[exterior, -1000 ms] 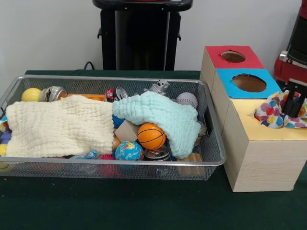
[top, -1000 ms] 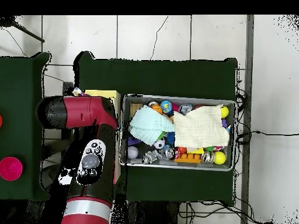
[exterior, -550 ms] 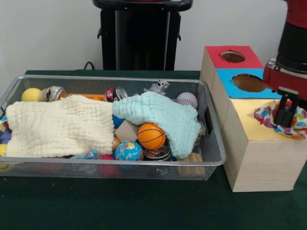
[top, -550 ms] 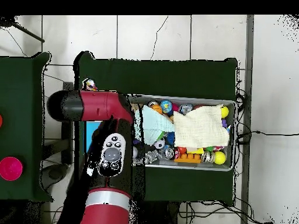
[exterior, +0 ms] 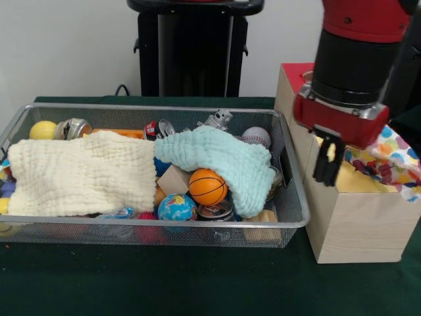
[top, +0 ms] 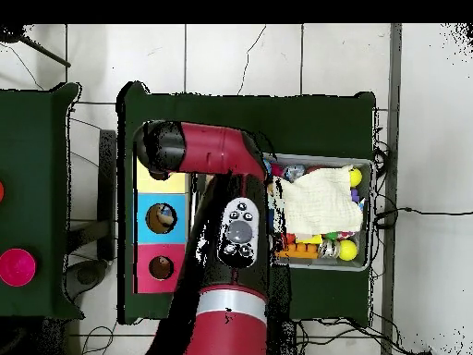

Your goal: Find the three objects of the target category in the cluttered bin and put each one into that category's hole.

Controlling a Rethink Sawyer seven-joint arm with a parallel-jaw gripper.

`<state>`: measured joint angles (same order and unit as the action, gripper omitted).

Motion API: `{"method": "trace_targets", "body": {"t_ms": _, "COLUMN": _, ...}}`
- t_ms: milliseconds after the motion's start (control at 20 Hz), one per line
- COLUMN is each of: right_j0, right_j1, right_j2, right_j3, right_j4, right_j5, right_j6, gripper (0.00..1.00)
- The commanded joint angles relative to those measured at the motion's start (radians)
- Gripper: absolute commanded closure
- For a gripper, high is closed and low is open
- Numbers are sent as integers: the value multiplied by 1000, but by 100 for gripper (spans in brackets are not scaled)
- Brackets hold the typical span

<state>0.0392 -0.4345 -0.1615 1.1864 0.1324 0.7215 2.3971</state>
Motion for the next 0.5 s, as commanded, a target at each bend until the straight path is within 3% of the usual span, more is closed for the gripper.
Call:
{"method": "trace_targets", "body": {"t_ms": 50, "right_j0": -105, "right_j1": -154, "right_j2": 122, "right_j3": 160, "right_j4": -53, "right_j5": 188, "right_j6": -212, "gripper": 100}}
{"method": "trace_targets", "body": {"t_ms": 250, "right_j0": -85, "right_j1": -226, "right_j2": 143, "right_j3": 364, "right_j4": -27, "right_j5": 56, "right_j6": -95, "gripper": 100}}
{"method": "trace_targets", "body": {"t_ms": 500, "right_j0": -15, "right_j1": -215, "right_j2": 112, "right_j3": 373, "right_j4": -29, "right_j5": 30, "right_j6": 39, "gripper": 100}}
